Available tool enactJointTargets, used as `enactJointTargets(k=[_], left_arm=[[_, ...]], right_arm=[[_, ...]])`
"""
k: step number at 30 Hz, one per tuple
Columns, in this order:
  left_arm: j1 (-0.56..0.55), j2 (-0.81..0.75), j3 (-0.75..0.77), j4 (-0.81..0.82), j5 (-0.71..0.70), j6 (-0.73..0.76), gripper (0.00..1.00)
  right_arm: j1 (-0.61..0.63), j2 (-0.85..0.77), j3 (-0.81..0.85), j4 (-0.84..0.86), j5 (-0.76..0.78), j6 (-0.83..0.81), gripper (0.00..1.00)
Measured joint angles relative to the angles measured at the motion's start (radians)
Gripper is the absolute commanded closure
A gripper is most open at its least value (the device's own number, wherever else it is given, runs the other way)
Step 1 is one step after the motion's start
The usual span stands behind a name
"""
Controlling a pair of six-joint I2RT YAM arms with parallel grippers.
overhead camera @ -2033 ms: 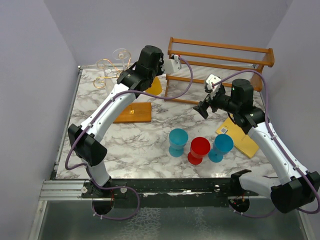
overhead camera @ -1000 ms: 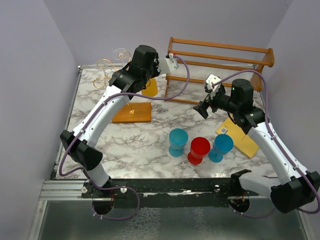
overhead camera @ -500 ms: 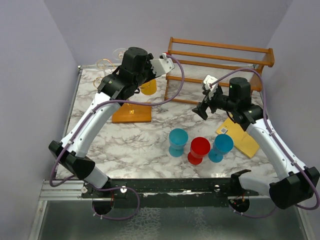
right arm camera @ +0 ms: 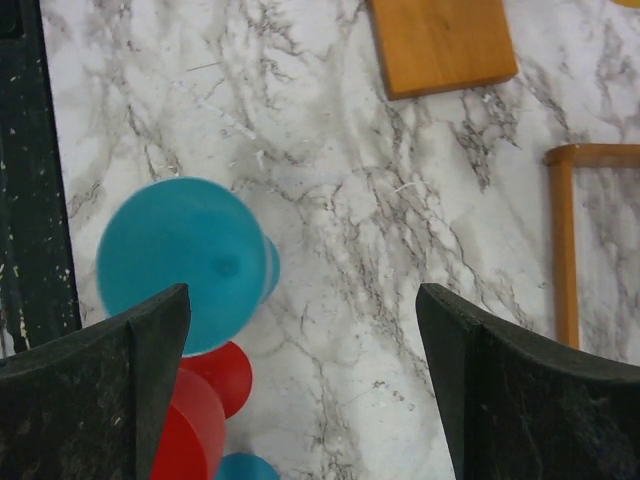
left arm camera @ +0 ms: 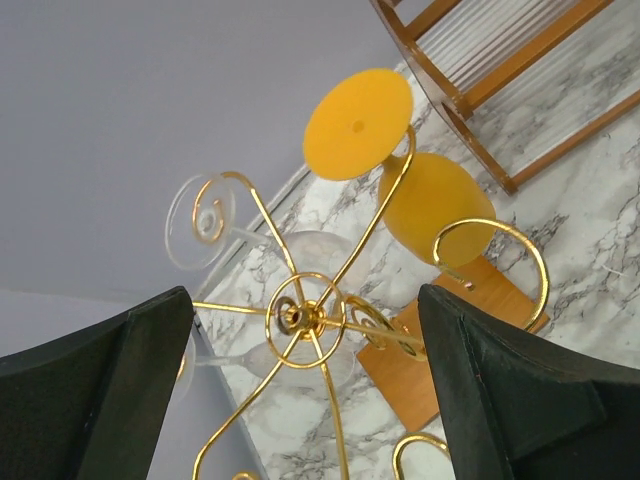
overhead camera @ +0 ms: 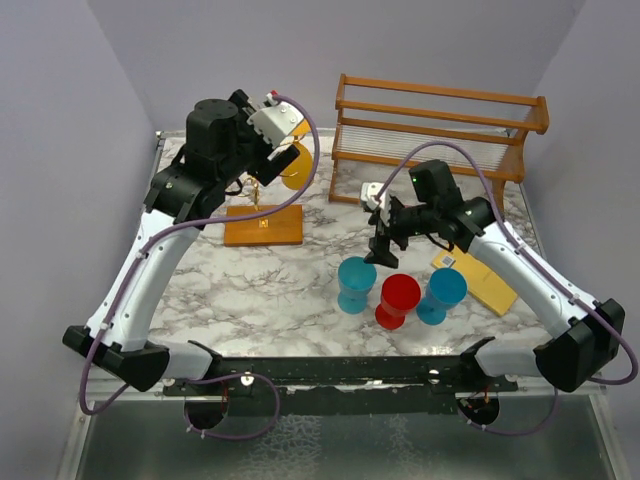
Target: Place the wine glass upside down on the wine glass rack
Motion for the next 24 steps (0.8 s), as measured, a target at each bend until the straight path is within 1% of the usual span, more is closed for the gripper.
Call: enactJointTargets(k=[3,8,12,14,16,19,21,24], left_arm=[[0.045,-0.039,-0.02,0.01,0.021,-0.031,0.01],[0.063,-0.079,-0.035,0.018,0.038,-0.051,0.01],[0.07,-0.098,-0.037,0.018,0.045,-0.058,0.01],[0.071,-0.105,-0.041,0.018,0.049,-0.059,0.01],[0.071,-0.111,-0.046,0.018,0.053,-0.06,0.01],[0.071,-0.12,-0.058,0.017,0.058,-0.059,0.01],[0.071,-0.121,-0.061,0.015,0.06,-0.059,0.01],[0.072,-0.122,-0.064,0.014,0.06,-0.059,0.01]], right_arm=[[0.066,0.009,0.0,-0.035,0.035,-0.015,0.08],[0.151,0.059,0.012,-0.076,0.128,-0.021,0.12],[0.199,0.108,0.039,-0.084,0.201,-0.021,0.21],[0.217,0.127,0.051,-0.09,0.232,-0.021,0.28],[0.237,0.144,0.062,-0.099,0.255,-0.02,0.38],[0.259,0.165,0.074,-0.111,0.277,-0.022,0.56],[0.271,0.18,0.082,-0.122,0.287,-0.026,0.71],[0.282,0.196,0.092,-0.133,0.292,-0.03,0.86]])
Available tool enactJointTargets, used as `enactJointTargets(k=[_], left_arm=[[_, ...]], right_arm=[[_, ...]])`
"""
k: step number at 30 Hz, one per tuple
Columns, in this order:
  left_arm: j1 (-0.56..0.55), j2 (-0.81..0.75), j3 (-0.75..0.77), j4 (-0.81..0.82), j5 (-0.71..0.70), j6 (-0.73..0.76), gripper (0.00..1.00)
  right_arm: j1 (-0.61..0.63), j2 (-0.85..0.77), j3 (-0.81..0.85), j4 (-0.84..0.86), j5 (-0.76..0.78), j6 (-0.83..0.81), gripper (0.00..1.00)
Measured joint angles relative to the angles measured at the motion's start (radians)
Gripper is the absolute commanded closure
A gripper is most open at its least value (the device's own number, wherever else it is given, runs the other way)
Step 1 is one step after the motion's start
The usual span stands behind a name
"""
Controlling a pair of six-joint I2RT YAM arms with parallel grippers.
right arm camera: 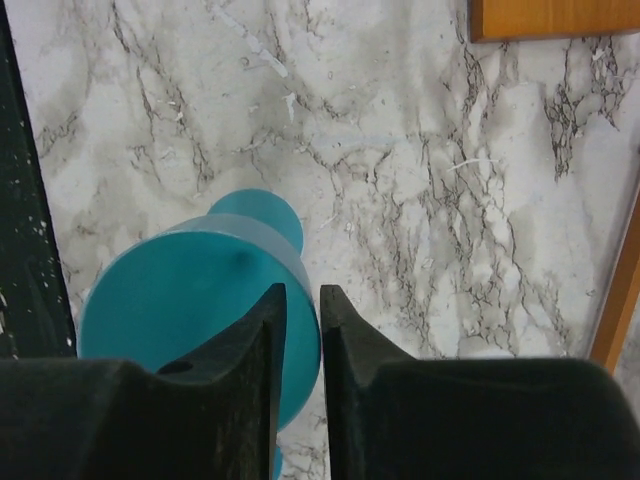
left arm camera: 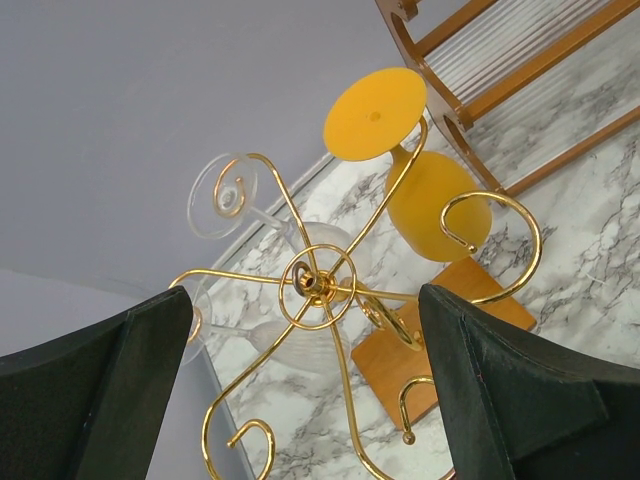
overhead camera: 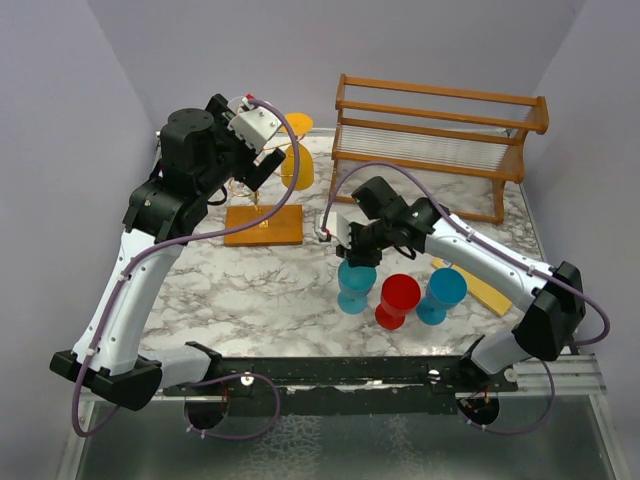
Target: Place the wine glass upside down on the wine glass rack
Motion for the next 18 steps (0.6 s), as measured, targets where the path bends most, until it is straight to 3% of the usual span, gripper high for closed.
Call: enactJointTargets(k=[3,11,18], left_arm=[[0.005,0.0,-0.001,0.0,0.0,0.0,0.01],[0.019,-0.005,-0.017,0.003,0.002,-0.007,0.01],[0.03,-0.005,-0.023,0.018,0.009,-0.025,0.01]], right_arm=[[0.008,0.018,0.021,-0.007,-0.003,-0.007,0.98],[0.012,0.025,0.089,-0.018,-0.074,-0.037,0.99],[0.012,-0.074,0.09,0.041,-0.09,-0.053,0.99]])
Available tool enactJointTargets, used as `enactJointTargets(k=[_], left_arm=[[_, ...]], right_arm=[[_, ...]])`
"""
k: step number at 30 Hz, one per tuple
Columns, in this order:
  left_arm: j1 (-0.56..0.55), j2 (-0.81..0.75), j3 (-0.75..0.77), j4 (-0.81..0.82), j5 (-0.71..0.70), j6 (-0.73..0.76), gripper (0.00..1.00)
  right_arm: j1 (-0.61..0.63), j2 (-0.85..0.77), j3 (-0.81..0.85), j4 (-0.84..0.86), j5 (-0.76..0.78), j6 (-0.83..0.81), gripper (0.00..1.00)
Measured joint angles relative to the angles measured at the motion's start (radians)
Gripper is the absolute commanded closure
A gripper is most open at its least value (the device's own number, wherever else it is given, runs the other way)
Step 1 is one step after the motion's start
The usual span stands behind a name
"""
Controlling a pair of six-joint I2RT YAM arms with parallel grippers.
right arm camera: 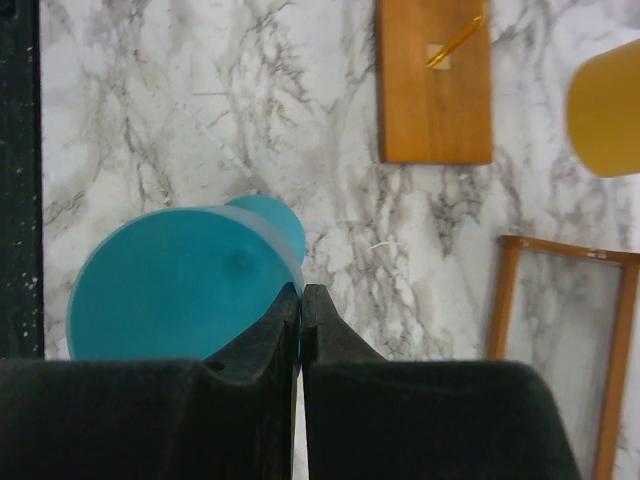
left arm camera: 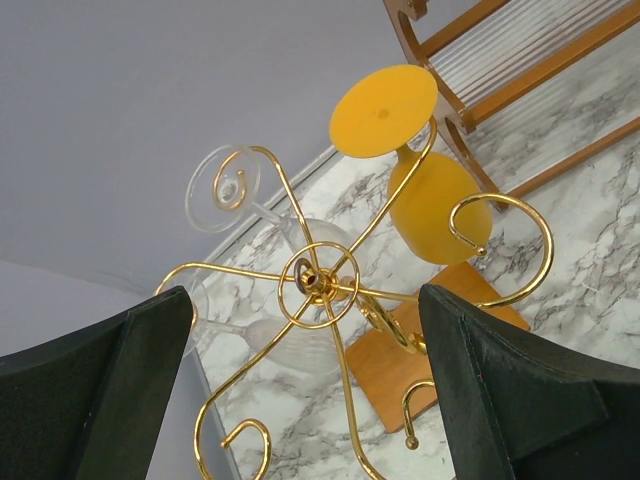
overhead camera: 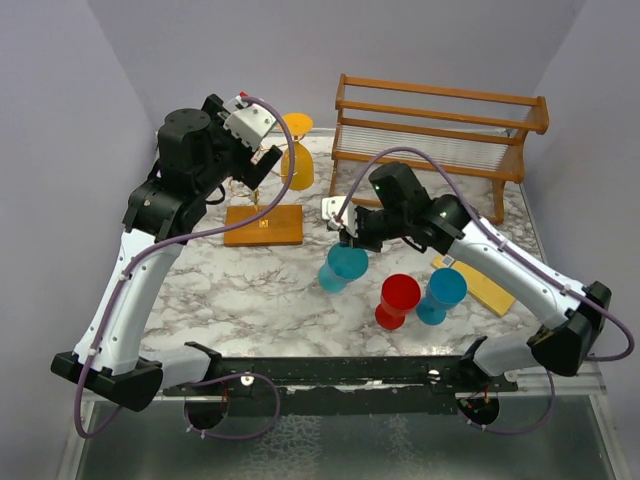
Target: Place the wine glass upside down on the wine glass rack
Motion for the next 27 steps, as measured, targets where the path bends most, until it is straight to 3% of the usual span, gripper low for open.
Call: enactJointTargets(k=[6,16,27], left_arm=[[0.02,0.001,0.018,0.014,0.067,-0.079,0.01],[0.072,0.025,0.102,0.073,0.312,-0.322,0.07],[0.079,0.081,0.063,0.204,0.523,-0.61,0.11]], right_arm=[[-0.044,-0.145,0.0,0.079,0.038,0.039,0.99],[-0.418,-0.377,0.018,0.238,0.057,0.28,0.99],[-0.442,-0.303,0.178,0.318,0.188,0.429,0.99]])
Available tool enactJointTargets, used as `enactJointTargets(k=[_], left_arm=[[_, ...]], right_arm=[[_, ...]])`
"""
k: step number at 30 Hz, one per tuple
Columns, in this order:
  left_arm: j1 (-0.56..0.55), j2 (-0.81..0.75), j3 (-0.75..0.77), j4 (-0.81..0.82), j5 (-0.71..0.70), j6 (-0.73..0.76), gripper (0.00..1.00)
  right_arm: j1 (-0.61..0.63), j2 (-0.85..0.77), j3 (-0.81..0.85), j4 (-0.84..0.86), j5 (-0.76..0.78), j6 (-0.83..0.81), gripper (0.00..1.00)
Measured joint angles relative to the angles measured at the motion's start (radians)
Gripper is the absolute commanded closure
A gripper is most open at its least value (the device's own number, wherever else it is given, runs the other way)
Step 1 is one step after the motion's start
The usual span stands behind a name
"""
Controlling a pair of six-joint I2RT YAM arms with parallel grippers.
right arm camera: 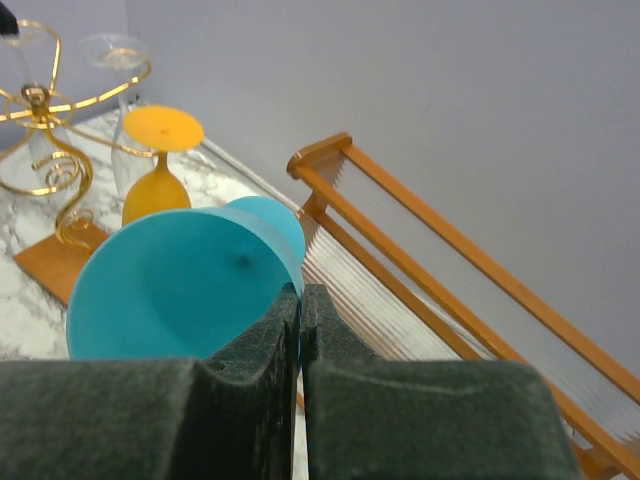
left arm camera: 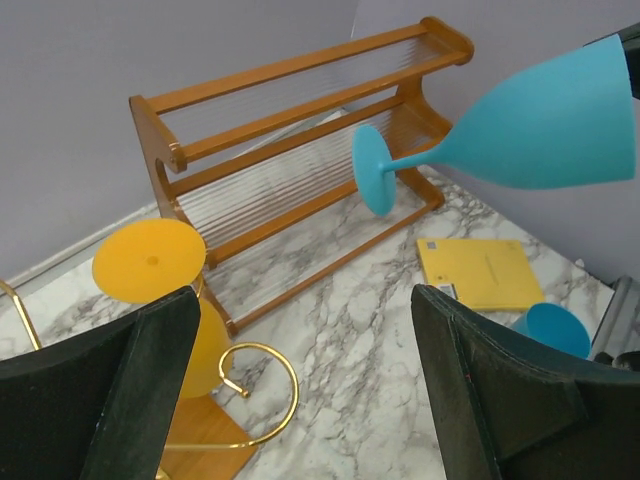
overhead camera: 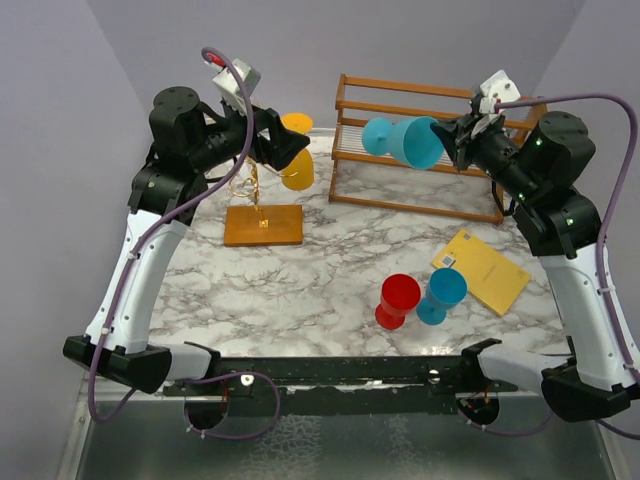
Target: Place the wine glass upside down on the wine glass rack
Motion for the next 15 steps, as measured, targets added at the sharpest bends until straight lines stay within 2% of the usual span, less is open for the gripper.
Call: enactJointTargets(k=[6,15], left_arm=[[0.0,0.036,-0.017,0.103,0.041,-0.102,0.16],[0.0,0.088,-0.066,0.282,0.104,-0.247,0.3]], right_arm=[[0.0,0.077,0.15,0.004,-0.038,0.05,0.98],[0.0,0.16,0.288,0.0,-0.171,0.094,0.98]])
